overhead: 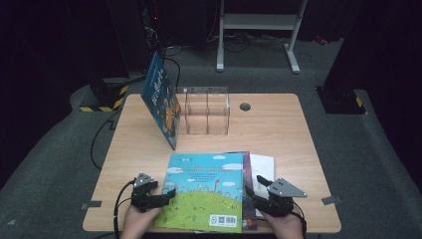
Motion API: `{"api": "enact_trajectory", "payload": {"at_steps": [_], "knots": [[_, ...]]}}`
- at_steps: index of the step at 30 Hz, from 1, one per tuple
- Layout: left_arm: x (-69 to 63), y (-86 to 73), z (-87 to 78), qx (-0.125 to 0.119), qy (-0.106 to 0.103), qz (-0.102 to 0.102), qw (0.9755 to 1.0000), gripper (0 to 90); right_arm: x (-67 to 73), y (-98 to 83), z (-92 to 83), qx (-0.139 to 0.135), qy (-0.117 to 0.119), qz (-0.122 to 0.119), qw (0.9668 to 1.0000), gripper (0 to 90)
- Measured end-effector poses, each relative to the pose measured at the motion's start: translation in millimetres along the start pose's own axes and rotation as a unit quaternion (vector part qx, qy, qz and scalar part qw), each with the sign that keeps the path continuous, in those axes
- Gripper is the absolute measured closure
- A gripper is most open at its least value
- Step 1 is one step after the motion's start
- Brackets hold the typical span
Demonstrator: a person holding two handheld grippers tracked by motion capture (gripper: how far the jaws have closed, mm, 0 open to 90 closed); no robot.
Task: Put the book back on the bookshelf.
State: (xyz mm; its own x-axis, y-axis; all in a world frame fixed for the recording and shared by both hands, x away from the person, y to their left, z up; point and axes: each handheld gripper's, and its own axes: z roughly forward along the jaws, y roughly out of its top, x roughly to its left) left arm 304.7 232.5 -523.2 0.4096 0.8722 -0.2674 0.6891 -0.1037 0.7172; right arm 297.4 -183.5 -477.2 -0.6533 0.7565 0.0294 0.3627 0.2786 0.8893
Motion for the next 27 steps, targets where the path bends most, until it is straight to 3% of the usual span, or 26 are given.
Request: {"api": "enact_trajectory", "payload": {"at_steps": [2,7,14,22,27], "knots": [[-3.3,-0.2,0.9,0.003,-0.007,0.009,0.9999,14.3,2.2,2.1,2.0,0.008,0.007,0.009,0.9999,36.7],[-9.6,-1.0,2.9,0.007,-0.030,0.014,0.9994,13.8,13.8,7.0,7.9,0.021,-0.004,-0.004,0.9998,30.4],[-9.0,1.5,5.1,0.014,-0.036,0.027,0.9989,11.2,22.5,8.3,12.8,0.041,-0.022,0.007,0.9989,29.6],[-14.9,1.0,6.8,0.014,-0.038,0.024,0.9989,11.2,32.3,1.4,18.6,0.061,-0.005,0.007,0.9981,29.2],[-23.0,1.8,9.9,0.020,-0.047,0.030,0.9983,11.2,29.6,-0.5,18.4,0.065,-0.005,0.008,0.9979,28.7]]}}
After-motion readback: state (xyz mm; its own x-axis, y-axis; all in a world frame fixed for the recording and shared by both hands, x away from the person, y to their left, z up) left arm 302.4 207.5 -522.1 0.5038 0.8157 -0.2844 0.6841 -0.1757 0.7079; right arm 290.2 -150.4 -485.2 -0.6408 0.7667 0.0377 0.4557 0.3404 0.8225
